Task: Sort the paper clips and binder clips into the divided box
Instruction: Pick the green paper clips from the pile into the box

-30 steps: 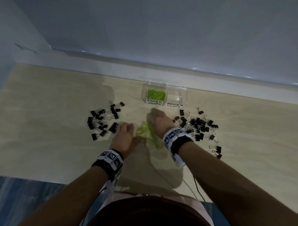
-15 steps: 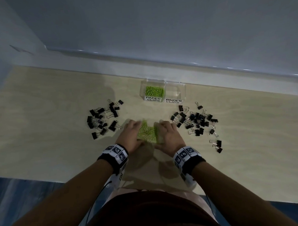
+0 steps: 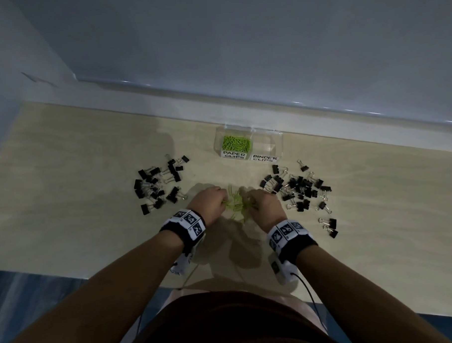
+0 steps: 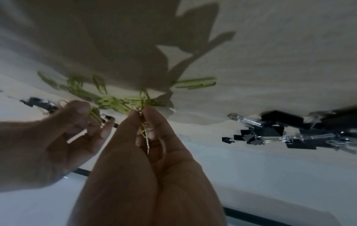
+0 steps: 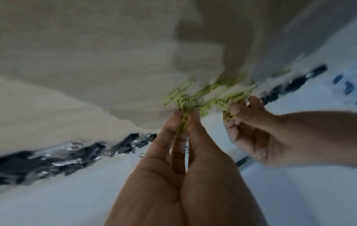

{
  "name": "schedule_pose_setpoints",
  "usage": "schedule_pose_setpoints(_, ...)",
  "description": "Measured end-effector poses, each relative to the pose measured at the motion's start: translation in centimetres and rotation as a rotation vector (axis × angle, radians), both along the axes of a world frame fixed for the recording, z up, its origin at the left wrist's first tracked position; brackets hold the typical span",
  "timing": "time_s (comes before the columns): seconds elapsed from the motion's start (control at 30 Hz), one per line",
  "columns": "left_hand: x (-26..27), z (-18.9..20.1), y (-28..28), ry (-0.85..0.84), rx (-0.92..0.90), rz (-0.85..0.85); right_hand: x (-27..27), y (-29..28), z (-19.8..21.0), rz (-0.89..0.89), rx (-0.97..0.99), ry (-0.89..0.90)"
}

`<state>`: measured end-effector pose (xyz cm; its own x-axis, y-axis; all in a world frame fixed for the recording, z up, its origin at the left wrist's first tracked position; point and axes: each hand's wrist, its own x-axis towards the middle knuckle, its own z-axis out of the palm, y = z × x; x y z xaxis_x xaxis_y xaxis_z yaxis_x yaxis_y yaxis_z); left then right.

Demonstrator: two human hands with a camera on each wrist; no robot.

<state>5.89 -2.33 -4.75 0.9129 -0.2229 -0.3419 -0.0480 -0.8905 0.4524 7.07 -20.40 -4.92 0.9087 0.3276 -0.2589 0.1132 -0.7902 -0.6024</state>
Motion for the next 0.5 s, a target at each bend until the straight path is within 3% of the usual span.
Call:
schedule_pose_setpoints(0.1, 0.9, 1.0, 0.4, 0.01, -0.165, 0.115, 0.7, -0.8, 0.5, -0.172, 0.094, 0.103)
schedule_pose_setpoints(0.23, 4.4, 3.4, 0.2, -0.058, -0.362, 0.264, 3.3, -0.7, 3.0, -0.254, 0.215, 0.131)
schedule_pose_setpoints(0.4, 10.8, 5.6, -0.6, -0.165, -0.359, 0.363, 9.7, 2.1, 5.7, -0.295, 0.213, -0.008)
schedule_pose_setpoints(0.5, 13.4, 4.9, -0.7, -0.16, -0.262, 0.396, 13.6, 4.5, 5.7, -0.263, 0.04, -0.046)
